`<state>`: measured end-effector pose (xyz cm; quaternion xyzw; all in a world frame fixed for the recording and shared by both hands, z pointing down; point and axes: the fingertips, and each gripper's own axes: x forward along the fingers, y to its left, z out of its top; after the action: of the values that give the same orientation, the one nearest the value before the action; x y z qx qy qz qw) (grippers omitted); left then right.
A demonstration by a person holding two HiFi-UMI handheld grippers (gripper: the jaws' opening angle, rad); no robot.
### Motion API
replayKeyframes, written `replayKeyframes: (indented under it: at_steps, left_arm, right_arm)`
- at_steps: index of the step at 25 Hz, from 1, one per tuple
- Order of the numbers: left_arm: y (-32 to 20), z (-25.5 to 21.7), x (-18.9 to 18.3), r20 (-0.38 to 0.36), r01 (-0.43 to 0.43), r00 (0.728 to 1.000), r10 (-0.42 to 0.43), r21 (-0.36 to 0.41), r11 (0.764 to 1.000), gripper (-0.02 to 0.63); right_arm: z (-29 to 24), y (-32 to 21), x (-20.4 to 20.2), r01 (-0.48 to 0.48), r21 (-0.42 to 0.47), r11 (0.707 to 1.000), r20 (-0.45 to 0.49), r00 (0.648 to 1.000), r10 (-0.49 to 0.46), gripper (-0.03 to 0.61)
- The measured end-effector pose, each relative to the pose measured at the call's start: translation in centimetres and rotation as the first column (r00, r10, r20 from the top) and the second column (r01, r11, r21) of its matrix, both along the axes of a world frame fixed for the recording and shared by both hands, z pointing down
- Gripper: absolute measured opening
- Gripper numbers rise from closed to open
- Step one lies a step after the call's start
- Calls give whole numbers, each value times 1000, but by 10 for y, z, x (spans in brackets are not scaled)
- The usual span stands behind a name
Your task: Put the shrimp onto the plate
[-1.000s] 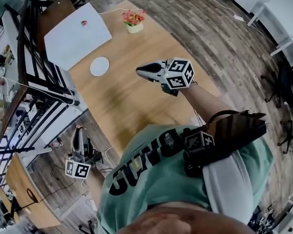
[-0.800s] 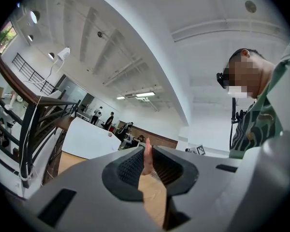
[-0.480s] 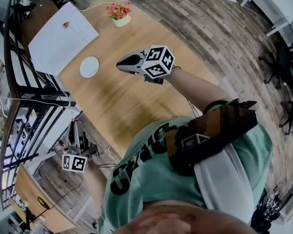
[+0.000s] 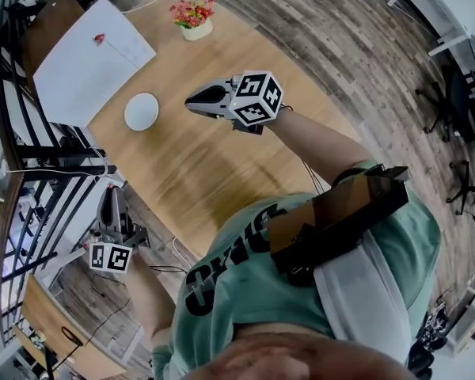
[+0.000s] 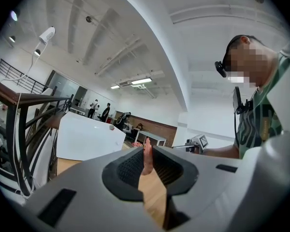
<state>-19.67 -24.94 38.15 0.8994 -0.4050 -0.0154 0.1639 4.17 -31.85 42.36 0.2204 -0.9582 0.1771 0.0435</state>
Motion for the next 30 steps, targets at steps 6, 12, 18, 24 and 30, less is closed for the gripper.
replayKeyframes:
  at_steps: [6,12,18,24,30]
  left_arm:
    - [-54,26,6,30,-21,999,21,-29,999,60]
    - [-126,70,0,67,-56,996,60,-58,997,60]
    - [-191,131,-9,53,-57,997,64,-121,991,60]
    - [-241,174,1,89,-108,989,119,-125,986,60]
    - [-257,216,-3,115,-101,986,118,-140,985,60]
  right_arm:
    - [6,-41,-6,25,12,1000,23,999,-25,6]
    - [30,-95,-31,35,59,998,14,999,-36,6]
    - [63,-141,-65,90,88,992,-16,996,-89,6]
    - [98,-171,-80,114,114,987,-25,993,-112,6]
    - [124,-184,-92,136,137,981,-24,991,-134,6]
